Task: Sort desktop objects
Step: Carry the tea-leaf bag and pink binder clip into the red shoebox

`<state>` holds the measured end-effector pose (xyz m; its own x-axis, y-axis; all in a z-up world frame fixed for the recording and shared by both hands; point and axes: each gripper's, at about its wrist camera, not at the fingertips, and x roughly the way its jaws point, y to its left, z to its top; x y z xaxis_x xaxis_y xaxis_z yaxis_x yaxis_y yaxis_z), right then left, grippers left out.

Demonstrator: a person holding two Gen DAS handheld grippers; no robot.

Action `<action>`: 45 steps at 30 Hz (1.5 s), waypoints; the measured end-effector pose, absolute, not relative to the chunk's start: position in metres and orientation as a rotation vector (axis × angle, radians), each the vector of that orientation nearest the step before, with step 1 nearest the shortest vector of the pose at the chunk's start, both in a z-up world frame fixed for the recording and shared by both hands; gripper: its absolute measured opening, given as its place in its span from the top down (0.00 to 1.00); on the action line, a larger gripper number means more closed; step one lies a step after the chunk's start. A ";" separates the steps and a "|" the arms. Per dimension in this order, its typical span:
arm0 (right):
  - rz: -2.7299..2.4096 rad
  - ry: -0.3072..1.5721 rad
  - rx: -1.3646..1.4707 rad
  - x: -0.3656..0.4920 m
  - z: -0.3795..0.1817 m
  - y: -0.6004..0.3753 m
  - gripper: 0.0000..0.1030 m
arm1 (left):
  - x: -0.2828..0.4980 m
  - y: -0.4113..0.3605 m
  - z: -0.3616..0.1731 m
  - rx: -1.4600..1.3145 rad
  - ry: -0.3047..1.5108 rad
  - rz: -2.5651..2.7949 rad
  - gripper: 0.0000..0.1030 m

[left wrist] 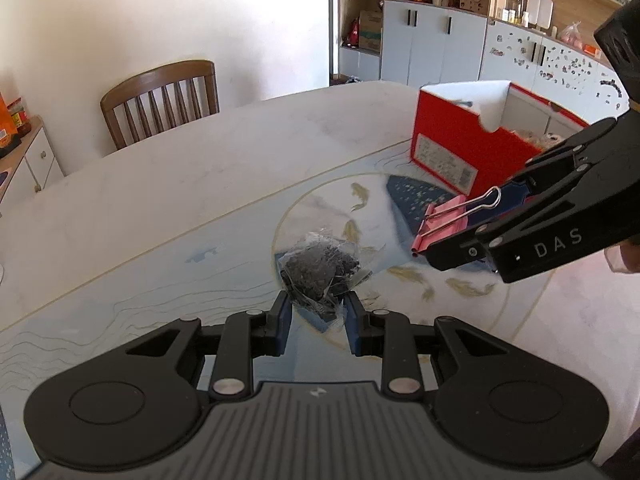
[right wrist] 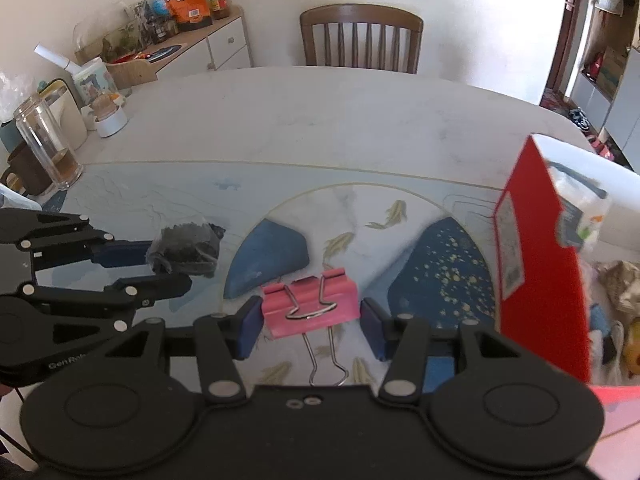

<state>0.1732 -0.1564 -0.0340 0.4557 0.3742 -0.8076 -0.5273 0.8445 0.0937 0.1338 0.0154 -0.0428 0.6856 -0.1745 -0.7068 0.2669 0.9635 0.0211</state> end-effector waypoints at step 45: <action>0.508 0.786 -0.023 0.191 0.017 -0.377 0.50 | 0.163 -0.187 0.033 0.189 0.656 -0.256 0.74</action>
<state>0.1913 -0.3771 0.0169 0.5928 0.4291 -0.6815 -0.4455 0.8797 0.1663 0.1628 -0.1871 0.0329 0.7629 -0.1743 -0.6226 0.2928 0.9517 0.0923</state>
